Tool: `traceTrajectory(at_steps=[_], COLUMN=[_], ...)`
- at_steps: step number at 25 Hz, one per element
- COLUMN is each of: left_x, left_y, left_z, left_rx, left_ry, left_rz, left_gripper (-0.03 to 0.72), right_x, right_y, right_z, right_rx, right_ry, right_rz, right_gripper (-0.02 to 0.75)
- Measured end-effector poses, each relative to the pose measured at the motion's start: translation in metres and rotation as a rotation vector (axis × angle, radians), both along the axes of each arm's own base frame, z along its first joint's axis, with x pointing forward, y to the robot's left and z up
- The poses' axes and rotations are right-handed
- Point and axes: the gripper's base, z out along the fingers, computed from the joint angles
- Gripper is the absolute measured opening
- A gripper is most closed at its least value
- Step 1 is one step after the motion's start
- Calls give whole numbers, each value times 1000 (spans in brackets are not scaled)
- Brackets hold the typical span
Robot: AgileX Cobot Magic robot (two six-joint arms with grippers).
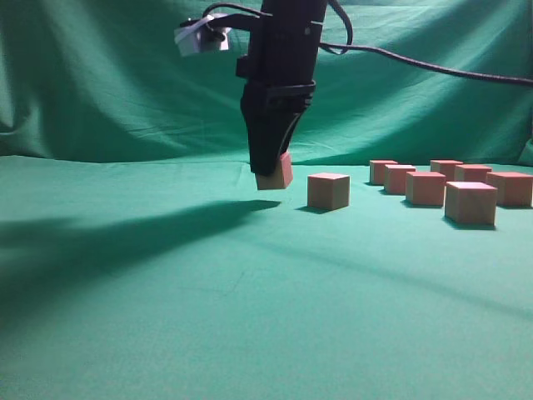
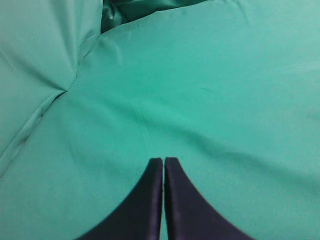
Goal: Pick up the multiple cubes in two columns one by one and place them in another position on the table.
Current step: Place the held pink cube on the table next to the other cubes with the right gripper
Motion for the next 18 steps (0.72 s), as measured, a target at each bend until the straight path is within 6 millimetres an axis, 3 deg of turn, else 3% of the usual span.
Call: traceTrajectory(at_steps=[7,14,18], left_x=[0,0,0], left_y=[0,0,0], left_z=[0,0,0], left_rx=[0,0,0], left_ry=[0,0,0], left_rz=[0,0,0], left_gripper=[0,0,0], right_x=[3,7,8], right_y=[2,-3,-3], right_z=[-13,-13,-15], right_rx=[-7,8,23], right_ry=[9,18,33], right_rz=[2,-20,-30], right_gripper=[265,265,438])
